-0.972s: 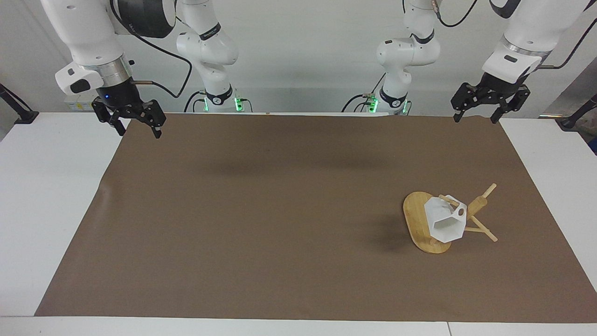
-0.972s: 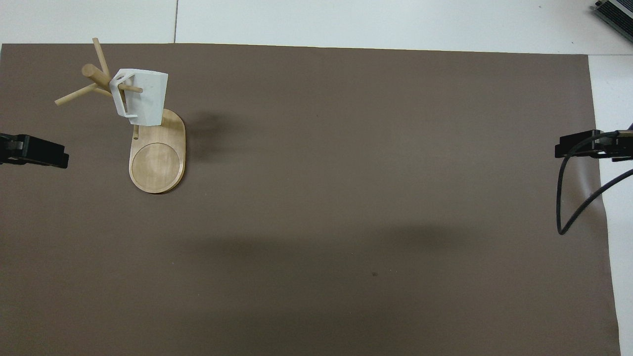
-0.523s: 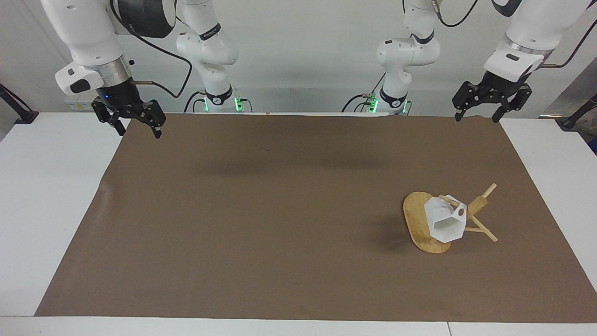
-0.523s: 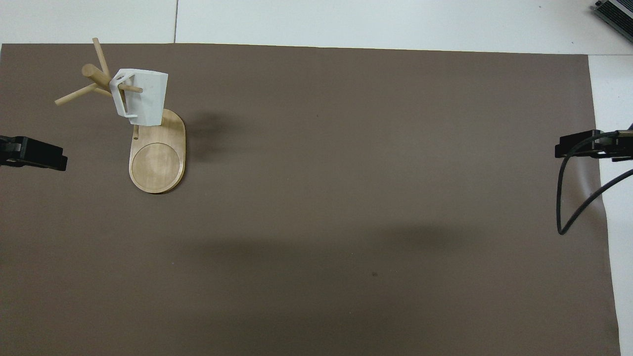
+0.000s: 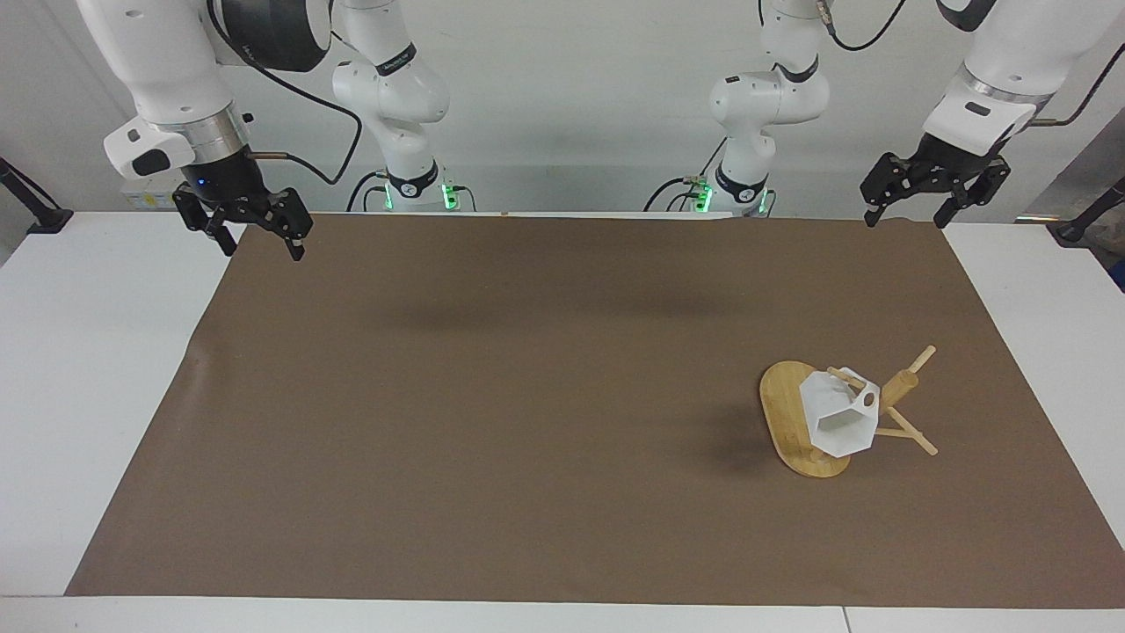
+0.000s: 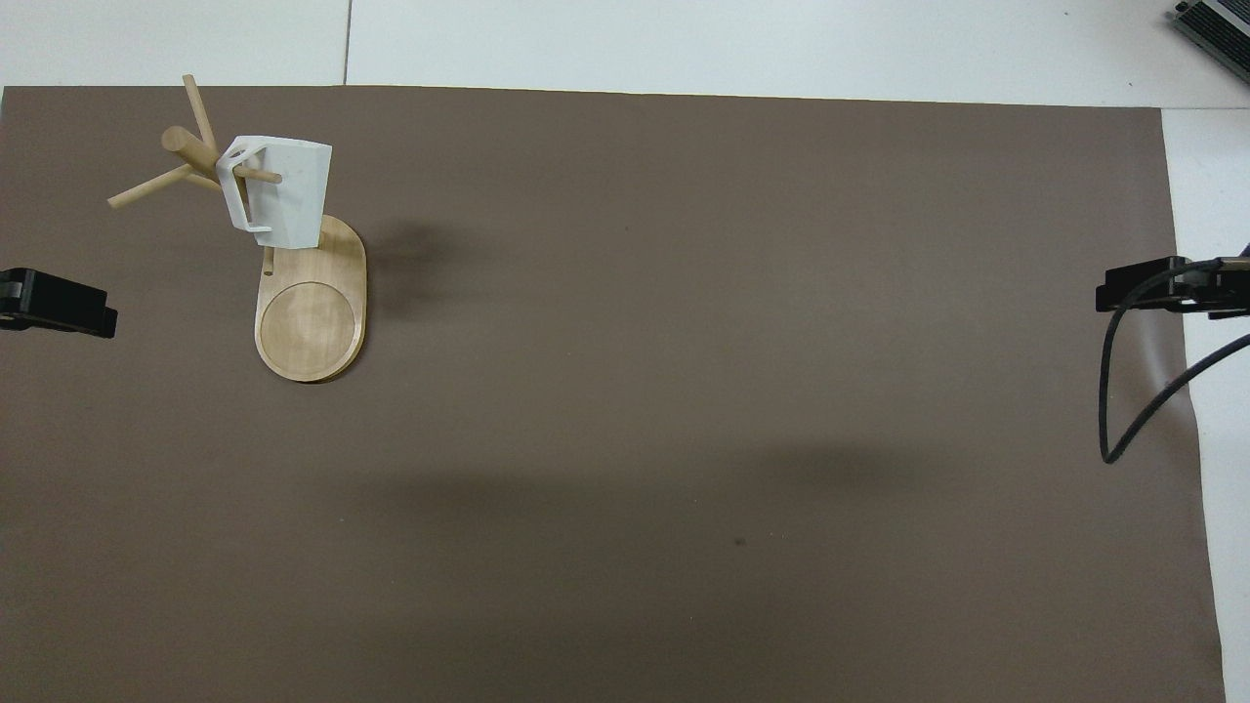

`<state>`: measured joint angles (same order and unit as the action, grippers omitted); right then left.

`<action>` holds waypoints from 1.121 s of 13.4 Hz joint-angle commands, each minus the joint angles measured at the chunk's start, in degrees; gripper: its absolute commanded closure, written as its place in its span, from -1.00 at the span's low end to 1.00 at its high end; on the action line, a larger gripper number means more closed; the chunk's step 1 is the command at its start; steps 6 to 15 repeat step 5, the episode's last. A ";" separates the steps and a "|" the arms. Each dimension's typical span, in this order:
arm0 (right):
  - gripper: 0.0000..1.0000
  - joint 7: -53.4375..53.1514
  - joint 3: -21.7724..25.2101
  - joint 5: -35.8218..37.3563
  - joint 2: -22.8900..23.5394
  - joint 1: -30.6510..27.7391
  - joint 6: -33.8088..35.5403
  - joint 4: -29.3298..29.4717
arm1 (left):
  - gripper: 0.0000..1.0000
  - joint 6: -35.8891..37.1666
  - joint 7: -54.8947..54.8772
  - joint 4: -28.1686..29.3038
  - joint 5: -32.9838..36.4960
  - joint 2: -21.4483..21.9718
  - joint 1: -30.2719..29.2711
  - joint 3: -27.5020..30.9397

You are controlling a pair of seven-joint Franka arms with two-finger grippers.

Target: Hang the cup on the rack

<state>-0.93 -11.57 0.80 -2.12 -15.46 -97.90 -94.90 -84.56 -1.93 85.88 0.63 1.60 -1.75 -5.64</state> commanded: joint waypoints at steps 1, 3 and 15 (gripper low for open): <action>-1.00 -0.74 -0.56 0.61 -1.04 -0.88 -0.36 -1.25 | -1.00 0.80 -0.09 0.95 0.77 0.95 -0.36 -0.25; -1.00 -0.74 -0.56 0.61 -1.04 -0.88 -0.36 -1.25 | -1.00 0.62 -0.18 0.95 0.77 0.95 -0.44 -0.25; -1.00 -0.47 -0.64 0.61 -1.04 -0.80 -0.27 -1.25 | -1.00 0.62 -0.09 0.95 0.77 0.95 -0.36 -0.25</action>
